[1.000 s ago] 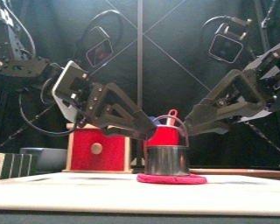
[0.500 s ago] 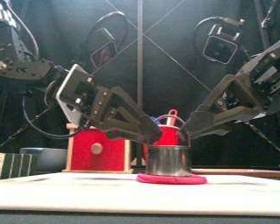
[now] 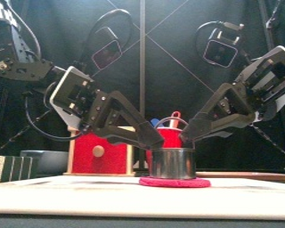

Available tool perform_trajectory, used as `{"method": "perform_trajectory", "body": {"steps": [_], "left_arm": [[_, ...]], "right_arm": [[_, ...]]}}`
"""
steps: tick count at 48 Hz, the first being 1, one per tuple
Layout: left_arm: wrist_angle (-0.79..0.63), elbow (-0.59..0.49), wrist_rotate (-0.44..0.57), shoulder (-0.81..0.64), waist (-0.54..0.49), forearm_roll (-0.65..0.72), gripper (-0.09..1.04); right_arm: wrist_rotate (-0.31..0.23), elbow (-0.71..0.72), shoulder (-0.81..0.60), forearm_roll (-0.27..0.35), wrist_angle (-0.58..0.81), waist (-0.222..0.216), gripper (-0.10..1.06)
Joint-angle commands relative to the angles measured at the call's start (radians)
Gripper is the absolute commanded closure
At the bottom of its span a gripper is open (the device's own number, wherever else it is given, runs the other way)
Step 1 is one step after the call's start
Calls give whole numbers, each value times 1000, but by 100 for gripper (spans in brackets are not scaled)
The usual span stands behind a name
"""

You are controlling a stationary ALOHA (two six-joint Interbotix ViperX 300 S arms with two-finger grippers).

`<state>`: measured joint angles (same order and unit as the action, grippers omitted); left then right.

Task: Get the cutter from the drawer then cut the dough then place the extra dough in the bowl
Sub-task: Cut the dough

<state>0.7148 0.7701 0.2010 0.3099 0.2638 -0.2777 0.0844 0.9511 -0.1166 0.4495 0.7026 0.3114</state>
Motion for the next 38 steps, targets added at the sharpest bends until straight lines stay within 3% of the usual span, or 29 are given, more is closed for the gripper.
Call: {"method": "perform_trajectory", "body": {"steps": [1,8,38], "left_arm": [[2,-21,-2,-28,0,3,30],[-29,-20,-3,-34,3,3,37],[-232,-71,-9,8,43,2,39]], "right_arm": [[-2,-15,32,2,-9,-9,35],[-2,-18,32,2,-32,-12,35],[18,-57,18,-2,-281,-38,39]]}}
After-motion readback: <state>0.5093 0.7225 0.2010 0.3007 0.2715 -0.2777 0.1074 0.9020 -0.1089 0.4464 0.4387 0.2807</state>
